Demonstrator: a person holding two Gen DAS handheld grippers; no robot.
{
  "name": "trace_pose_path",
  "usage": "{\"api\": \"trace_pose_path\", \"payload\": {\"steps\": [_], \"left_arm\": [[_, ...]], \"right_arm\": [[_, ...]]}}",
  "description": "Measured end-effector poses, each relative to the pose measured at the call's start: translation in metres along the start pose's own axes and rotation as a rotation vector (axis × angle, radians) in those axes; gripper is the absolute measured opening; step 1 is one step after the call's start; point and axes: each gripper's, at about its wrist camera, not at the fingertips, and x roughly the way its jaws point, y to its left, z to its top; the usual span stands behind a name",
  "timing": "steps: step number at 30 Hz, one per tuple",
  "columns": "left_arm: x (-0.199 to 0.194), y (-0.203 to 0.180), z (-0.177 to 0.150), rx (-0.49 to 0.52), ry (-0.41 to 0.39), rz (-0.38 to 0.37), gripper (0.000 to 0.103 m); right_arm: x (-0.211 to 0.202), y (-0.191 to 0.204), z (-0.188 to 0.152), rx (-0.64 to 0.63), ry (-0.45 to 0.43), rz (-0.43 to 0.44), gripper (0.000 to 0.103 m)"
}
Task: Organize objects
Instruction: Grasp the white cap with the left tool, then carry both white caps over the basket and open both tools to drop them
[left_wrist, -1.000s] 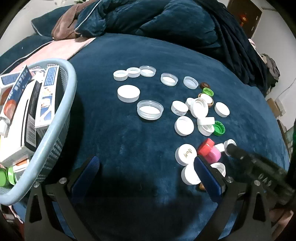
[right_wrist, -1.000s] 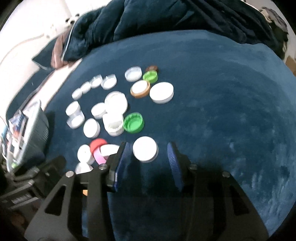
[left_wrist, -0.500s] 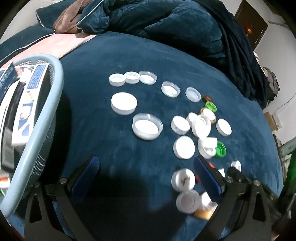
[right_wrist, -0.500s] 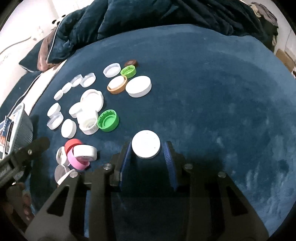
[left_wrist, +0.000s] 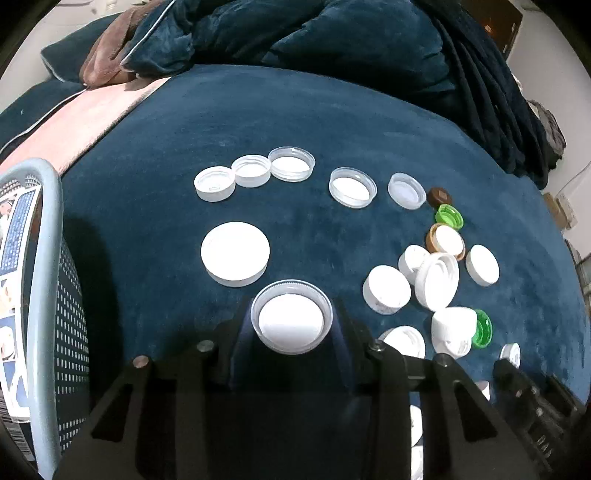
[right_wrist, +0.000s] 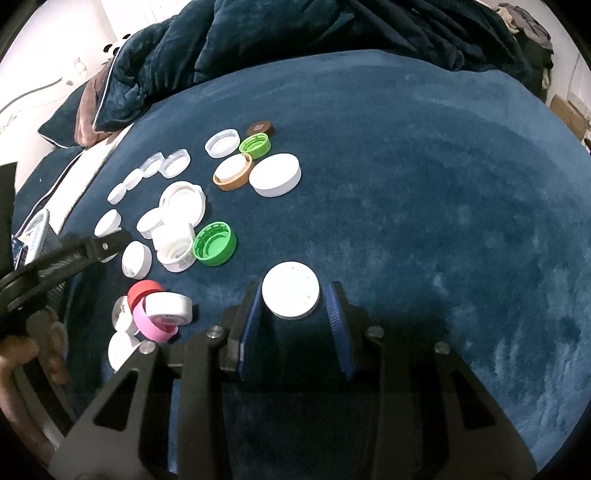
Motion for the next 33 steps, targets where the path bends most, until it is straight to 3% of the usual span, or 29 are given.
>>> {"api": "trace_pose_path", "payload": {"steps": [1,8,17,24,33], "left_arm": [[-0.003,0.001,-0.001,-0.006,-0.003,-0.005,0.042],[-0.045,-0.003,-0.025,0.013,-0.027,-0.029,0.042],[-0.122,0.008,-0.041,0.055,-0.123,0.007,0.042],[-0.182,0.066,-0.055,-0.068,-0.201,0.048,0.042],[-0.227,0.152,-0.079,-0.282,-0.261,0.115,0.042]], "right_arm": [[-0.001,-0.001,0.000,0.005,-0.004,0.002,0.031],[-0.017,-0.002,0.004,0.074,-0.026,0.091,0.031],[-0.046,0.038,0.008,0.022,-0.069,0.182,0.031],[-0.060,0.096,0.004,-0.076,-0.076,0.268,0.031],[-0.071,0.212,-0.022,-0.301,-0.027,0.454,0.031]]}}
